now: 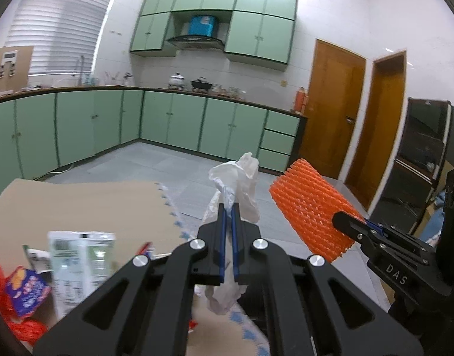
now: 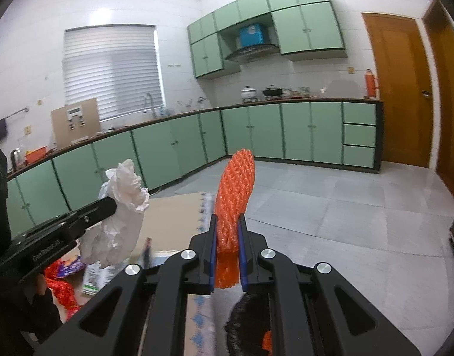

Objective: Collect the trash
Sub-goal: 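Carry tissue and foam net over the bin and open both tools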

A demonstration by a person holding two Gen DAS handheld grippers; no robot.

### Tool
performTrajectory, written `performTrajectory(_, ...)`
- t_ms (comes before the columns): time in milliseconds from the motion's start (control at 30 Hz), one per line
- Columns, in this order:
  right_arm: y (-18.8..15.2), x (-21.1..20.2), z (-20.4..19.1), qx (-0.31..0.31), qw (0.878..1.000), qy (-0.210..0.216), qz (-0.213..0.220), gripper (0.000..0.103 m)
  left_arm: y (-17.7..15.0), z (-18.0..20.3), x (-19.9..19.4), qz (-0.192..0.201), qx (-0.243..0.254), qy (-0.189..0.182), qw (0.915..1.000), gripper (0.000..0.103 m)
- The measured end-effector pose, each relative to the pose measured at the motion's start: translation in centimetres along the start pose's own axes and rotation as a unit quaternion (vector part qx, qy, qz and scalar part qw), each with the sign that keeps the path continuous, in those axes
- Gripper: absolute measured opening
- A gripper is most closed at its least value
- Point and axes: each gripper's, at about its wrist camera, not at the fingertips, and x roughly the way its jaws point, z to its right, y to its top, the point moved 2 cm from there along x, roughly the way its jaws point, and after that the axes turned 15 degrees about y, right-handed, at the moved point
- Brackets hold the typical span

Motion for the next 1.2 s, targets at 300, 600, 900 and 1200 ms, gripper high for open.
performTrajectory(300, -1.9, -2.4, 6.4, 0.036, 0.997, -0.064, -0.004, 0.012, -2.2, 6.9, 3.6, -0.017, 0.038, -0.042, 0.9983, 0.002)
performTrajectory(600, -4.0, -2.8, 11.1, 0.053, 0.993, -0.107, -0.022, 0.012, -4.8, 12.0, 7.3, -0.042, 0.064, -0.065, 0.9949, 0.002)
performTrajectory(900, -6.3, -2.1, 14.4, 0.084, 0.989, -0.116, -0.045, 0.012, -6.7, 13.9, 10.6, -0.072, 0.080, -0.065, 0.9920, 0.006)
performTrajectory(1200, -7.8, -0.1, 16.5, 0.107, 0.984, -0.118, -0.075, 0.019, -6.3, 13.9, 11.6, -0.079, 0.075, -0.059, 0.9923, 0.028)
